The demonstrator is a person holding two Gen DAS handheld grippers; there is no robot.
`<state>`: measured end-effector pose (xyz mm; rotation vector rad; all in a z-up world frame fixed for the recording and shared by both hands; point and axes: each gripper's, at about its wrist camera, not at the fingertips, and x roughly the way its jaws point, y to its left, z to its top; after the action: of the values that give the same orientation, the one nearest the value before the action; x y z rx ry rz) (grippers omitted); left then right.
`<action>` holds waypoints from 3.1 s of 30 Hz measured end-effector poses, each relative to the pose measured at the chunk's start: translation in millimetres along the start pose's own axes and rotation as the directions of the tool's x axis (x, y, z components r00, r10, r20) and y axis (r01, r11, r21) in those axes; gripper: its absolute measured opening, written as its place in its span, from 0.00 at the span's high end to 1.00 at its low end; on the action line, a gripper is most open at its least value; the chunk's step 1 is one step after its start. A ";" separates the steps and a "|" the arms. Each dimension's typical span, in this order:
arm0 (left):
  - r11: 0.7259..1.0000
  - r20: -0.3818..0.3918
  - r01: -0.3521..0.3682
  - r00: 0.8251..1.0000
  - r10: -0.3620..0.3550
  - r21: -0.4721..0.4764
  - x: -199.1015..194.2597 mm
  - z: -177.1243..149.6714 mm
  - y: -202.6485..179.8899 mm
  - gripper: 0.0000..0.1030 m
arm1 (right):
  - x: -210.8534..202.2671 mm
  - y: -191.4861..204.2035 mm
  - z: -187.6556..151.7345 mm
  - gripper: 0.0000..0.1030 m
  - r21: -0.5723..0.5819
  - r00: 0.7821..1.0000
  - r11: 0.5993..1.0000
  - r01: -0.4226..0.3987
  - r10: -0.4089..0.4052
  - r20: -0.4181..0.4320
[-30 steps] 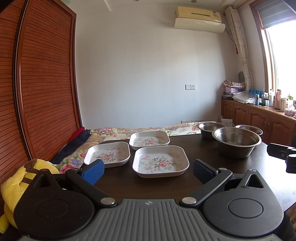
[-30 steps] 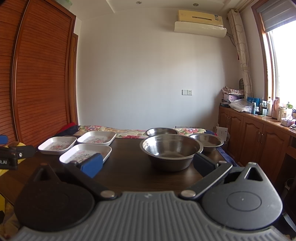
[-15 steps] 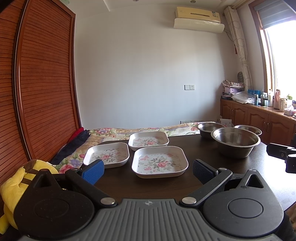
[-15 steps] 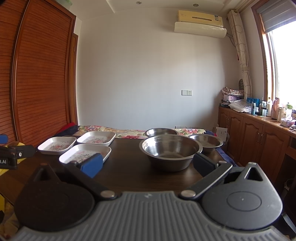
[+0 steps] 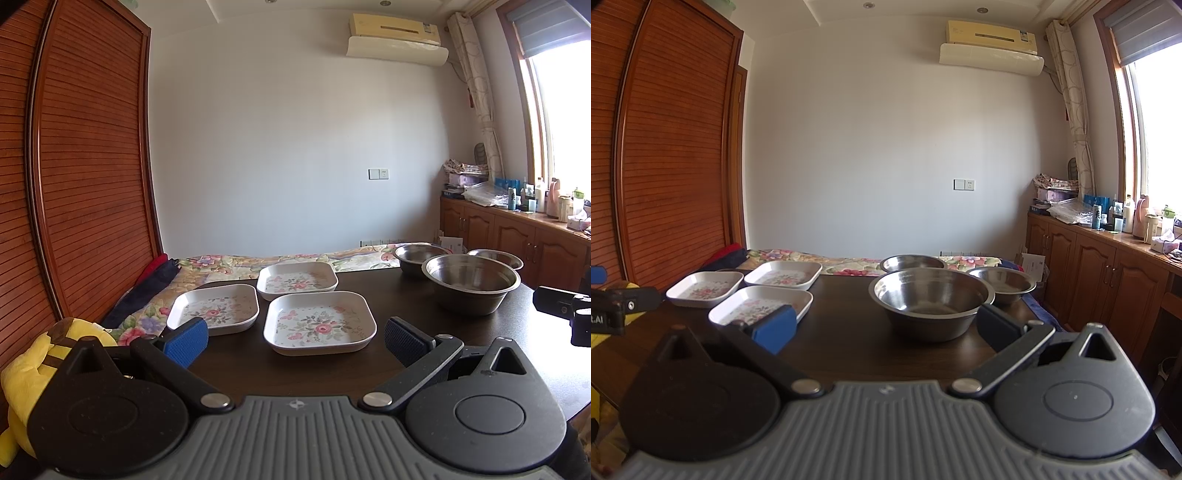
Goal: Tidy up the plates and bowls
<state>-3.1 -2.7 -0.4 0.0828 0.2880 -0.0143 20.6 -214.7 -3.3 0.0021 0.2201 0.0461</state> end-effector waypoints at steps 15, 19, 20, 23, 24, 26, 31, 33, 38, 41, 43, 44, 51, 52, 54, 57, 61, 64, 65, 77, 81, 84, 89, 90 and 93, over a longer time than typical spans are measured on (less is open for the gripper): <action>1.000 0.000 0.004 1.000 -0.004 -0.001 0.6 2.5 -0.1 0.00 | 0.3 2.0 -0.3 0.00 -0.002 1.000 1.000 0.001 -0.001 0.001; 1.000 0.002 0.004 1.000 -0.004 -0.001 0.1 3.0 0.7 0.00 | -0.4 2.0 0.6 0.00 -0.002 1.000 1.000 0.001 -0.001 0.000; 1.000 0.002 0.003 1.000 -0.003 -0.001 -0.1 3.0 0.9 0.00 | -1.4 0.3 0.8 0.00 -0.002 1.000 1.000 0.001 -0.001 -0.001; 1.000 0.001 0.003 1.000 -0.003 -0.002 0.0 3.2 1.0 0.00 | -1.0 1.6 -0.3 0.00 -0.002 1.000 1.000 0.000 0.000 -0.001; 1.000 0.001 0.003 1.000 -0.003 -0.001 -0.1 3.0 0.8 0.00 | -1.5 0.0 -1.5 0.00 -0.002 1.000 1.000 -0.001 0.001 -0.003; 1.000 -0.001 0.003 1.000 -0.003 -0.002 0.0 2.3 1.1 0.00 | -1.0 -2.2 -4.4 0.00 -0.002 1.000 1.000 -0.004 0.004 -0.006; 1.000 -0.023 0.002 1.000 -0.002 -0.009 8.7 -3.4 4.2 0.00 | 10.1 8.9 -9.0 0.00 -0.016 1.000 1.000 -0.013 0.013 -0.026; 1.000 -0.043 0.003 0.999 -0.004 -0.012 15.3 -7.8 6.1 0.00 | 14.8 10.7 -10.6 0.00 -0.019 0.999 1.000 -0.019 0.018 -0.035; 1.000 -0.084 0.001 0.996 -0.002 -0.007 30.5 -15.8 11.0 0.00 | 28.3 18.0 -12.1 0.00 -0.023 0.998 0.999 -0.045 0.044 -0.054; 1.000 -0.102 0.011 0.995 -0.013 -0.016 38.6 -17.9 16.2 0.00 | 37.0 25.3 -12.5 0.00 -0.031 0.995 0.997 -0.071 0.068 -0.067; 1.000 -0.107 0.010 0.994 -0.011 -0.012 43.4 -18.1 19.0 0.00 | 42.2 30.0 -11.3 0.00 -0.040 0.994 0.995 -0.087 0.084 -0.075; 1.000 -0.108 0.011 0.994 -0.012 -0.012 45.6 -17.8 20.6 0.00 | 44.6 32.9 -10.4 0.00 -0.048 0.993 0.994 -0.094 0.091 -0.077; 0.999 -0.124 0.034 0.992 -0.036 -0.015 63.5 -10.7 29.9 0.00 | 64.6 49.4 -0.5 0.00 -0.074 0.985 0.986 -0.148 0.141 -0.096; 0.999 -0.124 0.035 0.992 -0.037 -0.017 66.1 -9.6 31.5 0.00 | 67.6 51.4 0.6 0.00 -0.077 0.984 0.985 -0.155 0.147 -0.099; 0.999 -0.129 0.040 0.991 -0.042 -0.021 71.7 -7.4 34.6 0.01 | 73.6 55.3 2.7 0.00 -0.085 0.981 0.982 -0.168 0.159 -0.107; 0.999 -0.137 0.046 0.989 -0.049 -0.020 81.0 -3.8 38.7 0.03 | 82.2 61.3 5.0 0.00 -0.096 0.977 0.977 -0.189 0.177 -0.119; 0.998 -0.155 0.063 0.986 -0.065 -0.023 95.1 -0.5 46.3 0.08 | 94.6 67.4 7.8 0.00 -0.093 0.964 0.966 -0.240 0.226 -0.137; 0.996 -0.167 0.082 0.982 -0.088 -0.039 107.5 0.8 53.4 0.16 | 107.3 74.5 8.9 0.00 -0.099 0.955 0.958 -0.268 0.251 -0.156; 0.995 -0.170 0.091 0.981 -0.097 -0.043 111.7 1.3 54.9 0.19 | 112.0 76.7 8.9 0.00 -0.103 0.952 0.956 -0.275 0.256 -0.165; 0.988 -0.212 0.153 0.965 -0.157 -0.032 165.8 3.1 67.6 0.42 | 161.8 92.0 4.6 0.41 -0.077 0.910 0.943 -0.324 0.289 -0.296; 0.983 -0.234 0.176 0.955 -0.181 -0.043 181.6 1.0 70.8 0.49 | 175.1 94.6 5.4 0.52 -0.083 0.904 0.943 -0.322 0.280 -0.324; 0.980 -0.247 0.193 0.948 -0.201 -0.054 190.9 -1.0 71.8 0.53 | 183.3 94.0 6.7 0.56 -0.074 0.899 0.945 -0.319 0.277 -0.341; 0.976 -0.265 0.206 0.940 -0.216 -0.065 203.3 -3.3 72.4 0.60 | 195.7 90.2 8.1 0.62 -0.050 0.886 0.945 -0.323 0.283 -0.368; 0.975 -0.268 0.209 0.938 -0.220 -0.068 204.7 -3.9 72.7 0.61 | 197.0 89.8 8.2 0.62 -0.049 0.884 0.945 -0.323 0.283 -0.372; 0.974 -0.272 0.217 0.935 -0.228 -0.070 207.7 -4.9 72.9 0.62 | 200.8 87.7 8.3 0.62 -0.023 0.874 0.943 -0.332 0.298 -0.384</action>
<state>196.5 69.9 -58.4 0.0122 0.5792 -0.2241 214.2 -117.9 -38.4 -0.0603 0.6025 0.3862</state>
